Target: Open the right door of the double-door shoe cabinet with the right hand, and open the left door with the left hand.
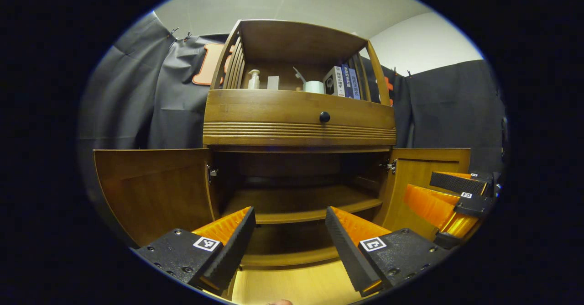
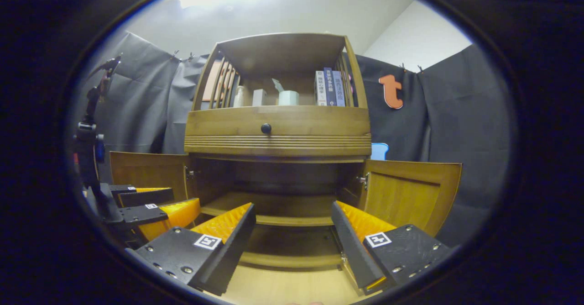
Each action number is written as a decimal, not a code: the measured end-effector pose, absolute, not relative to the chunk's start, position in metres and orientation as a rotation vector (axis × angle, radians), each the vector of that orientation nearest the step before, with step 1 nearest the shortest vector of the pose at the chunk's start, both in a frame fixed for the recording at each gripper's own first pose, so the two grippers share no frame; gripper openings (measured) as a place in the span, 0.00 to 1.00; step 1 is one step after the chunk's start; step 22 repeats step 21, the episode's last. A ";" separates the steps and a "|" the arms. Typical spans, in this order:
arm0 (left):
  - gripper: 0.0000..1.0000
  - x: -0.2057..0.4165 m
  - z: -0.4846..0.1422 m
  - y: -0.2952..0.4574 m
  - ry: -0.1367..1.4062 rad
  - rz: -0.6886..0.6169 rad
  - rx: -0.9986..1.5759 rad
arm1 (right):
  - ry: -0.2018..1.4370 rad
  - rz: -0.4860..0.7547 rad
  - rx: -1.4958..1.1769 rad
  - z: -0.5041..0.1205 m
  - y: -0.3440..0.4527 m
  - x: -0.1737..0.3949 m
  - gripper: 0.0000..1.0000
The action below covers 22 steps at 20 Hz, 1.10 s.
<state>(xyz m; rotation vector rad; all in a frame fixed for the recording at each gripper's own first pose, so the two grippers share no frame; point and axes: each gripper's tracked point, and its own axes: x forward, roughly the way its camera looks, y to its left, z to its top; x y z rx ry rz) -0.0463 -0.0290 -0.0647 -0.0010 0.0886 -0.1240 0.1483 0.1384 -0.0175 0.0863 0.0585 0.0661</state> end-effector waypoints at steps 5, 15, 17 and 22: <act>0.92 -0.049 -0.063 -0.033 0.076 -0.158 0.010 | 0.058 0.052 0.086 -0.016 0.139 0.149 0.99; 0.96 -0.050 -0.058 -0.027 0.058 -0.214 0.071 | 0.053 0.007 0.073 -0.014 0.150 0.140 0.99; 0.96 -0.052 -0.059 -0.029 0.057 -0.240 0.078 | 0.053 -0.011 0.074 -0.013 0.152 0.135 0.99; 0.96 -0.053 -0.061 -0.041 0.057 -0.326 0.085 | 0.046 -0.092 0.073 -0.011 0.144 0.117 0.99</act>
